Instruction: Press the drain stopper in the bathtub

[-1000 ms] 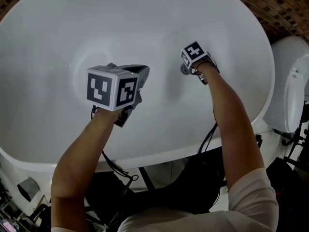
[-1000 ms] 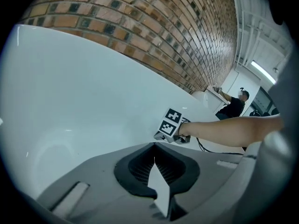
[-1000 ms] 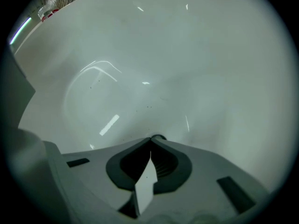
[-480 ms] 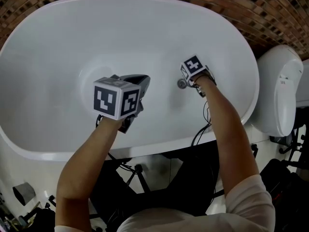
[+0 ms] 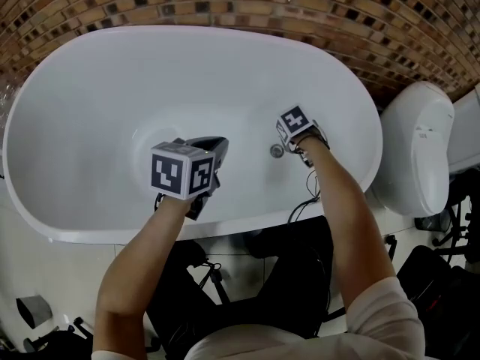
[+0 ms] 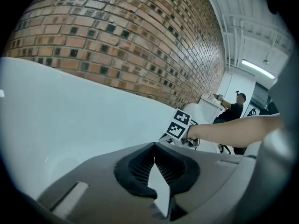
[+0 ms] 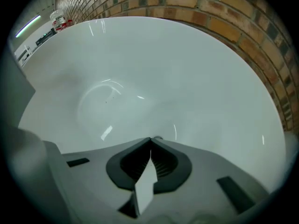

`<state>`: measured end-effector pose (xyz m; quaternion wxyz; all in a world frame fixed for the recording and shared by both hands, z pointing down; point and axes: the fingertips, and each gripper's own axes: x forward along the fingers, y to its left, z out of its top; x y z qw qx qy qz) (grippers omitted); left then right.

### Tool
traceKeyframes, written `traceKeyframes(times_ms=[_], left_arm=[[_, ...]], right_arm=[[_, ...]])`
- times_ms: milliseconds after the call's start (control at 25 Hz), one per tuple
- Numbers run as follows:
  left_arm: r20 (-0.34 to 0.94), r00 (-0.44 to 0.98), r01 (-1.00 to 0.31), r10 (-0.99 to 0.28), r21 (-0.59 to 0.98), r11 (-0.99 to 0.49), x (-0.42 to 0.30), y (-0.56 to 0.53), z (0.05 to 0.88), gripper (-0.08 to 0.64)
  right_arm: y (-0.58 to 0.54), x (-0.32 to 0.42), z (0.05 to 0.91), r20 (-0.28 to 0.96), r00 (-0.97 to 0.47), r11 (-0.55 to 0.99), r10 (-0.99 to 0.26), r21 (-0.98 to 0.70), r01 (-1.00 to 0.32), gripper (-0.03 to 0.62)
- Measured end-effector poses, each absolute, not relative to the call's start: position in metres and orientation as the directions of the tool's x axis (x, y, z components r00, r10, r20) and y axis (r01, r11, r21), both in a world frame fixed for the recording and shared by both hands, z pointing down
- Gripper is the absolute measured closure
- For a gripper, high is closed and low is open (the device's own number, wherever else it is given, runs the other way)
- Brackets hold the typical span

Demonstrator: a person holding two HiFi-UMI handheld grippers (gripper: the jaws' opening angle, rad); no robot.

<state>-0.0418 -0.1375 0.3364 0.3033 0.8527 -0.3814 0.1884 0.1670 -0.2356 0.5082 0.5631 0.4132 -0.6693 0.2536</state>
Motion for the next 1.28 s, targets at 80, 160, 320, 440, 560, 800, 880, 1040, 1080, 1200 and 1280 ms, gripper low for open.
traceKeyframes(times_ms=[80, 160, 320, 440, 560, 800, 880, 1040, 1080, 1200, 1280], left_arm=[[0.541, 0.639, -0.764, -0.546, 0.370, -0.528, -0.042, -0.134, 0.327, 0.552], [0.530, 0.640, -0.764, -0.556, 0.366, -0.531, -0.043, -0.129, 0.318, 0.552], [0.506, 0.641, -0.764, -0.576, 0.356, -0.538, -0.044, -0.116, 0.298, 0.552], [0.491, 0.642, -0.764, -0.588, 0.347, -0.544, -0.043, -0.108, 0.285, 0.552], [0.481, 0.641, -0.765, -0.598, 0.336, -0.549, -0.042, -0.099, 0.271, 0.552], [0.459, 0.641, -0.766, -0.616, 0.322, -0.556, -0.041, -0.080, 0.249, 0.552], [0.450, 0.642, -0.765, -0.621, 0.317, -0.560, -0.040, -0.072, 0.242, 0.552], [0.430, 0.645, -0.762, -0.631, 0.303, -0.572, -0.037, -0.057, 0.228, 0.552], [0.425, 0.645, -0.762, -0.634, 0.299, -0.574, -0.036, -0.054, 0.225, 0.552], [0.411, 0.643, -0.764, -0.647, 0.283, -0.579, -0.035, -0.043, 0.215, 0.552], [0.399, 0.639, -0.767, -0.657, 0.265, -0.585, -0.034, -0.037, 0.208, 0.552]], right_arm=[[-0.233, 0.167, 0.497, 0.959, -0.027, 0.521, -0.283, 0.130, -0.844, 0.575], [-0.228, 0.164, 0.484, 0.953, -0.038, 0.509, -0.302, 0.128, -0.851, 0.575], [-0.222, 0.159, 0.453, 0.933, -0.051, 0.489, -0.355, 0.139, -0.861, 0.575], [-0.216, 0.156, 0.431, 0.922, -0.052, 0.489, -0.383, 0.154, -0.859, 0.575], [-0.209, 0.152, 0.410, 0.915, -0.065, 0.486, -0.397, 0.150, -0.861, 0.575], [-0.196, 0.148, 0.372, 0.886, -0.076, 0.473, -0.458, 0.170, -0.865, 0.575], [-0.190, 0.144, 0.359, 0.874, -0.093, 0.464, -0.478, 0.161, -0.871, 0.575], [-0.178, 0.140, 0.332, 0.846, -0.107, 0.458, -0.523, 0.173, -0.872, 0.575], [-0.174, 0.139, 0.326, 0.840, -0.110, 0.457, -0.531, 0.175, -0.872, 0.575], [-0.165, 0.138, 0.309, 0.821, -0.115, 0.455, -0.559, 0.188, -0.871, 0.575], [-0.159, 0.139, 0.299, 0.807, -0.118, 0.448, -0.578, 0.193, -0.873, 0.575]])
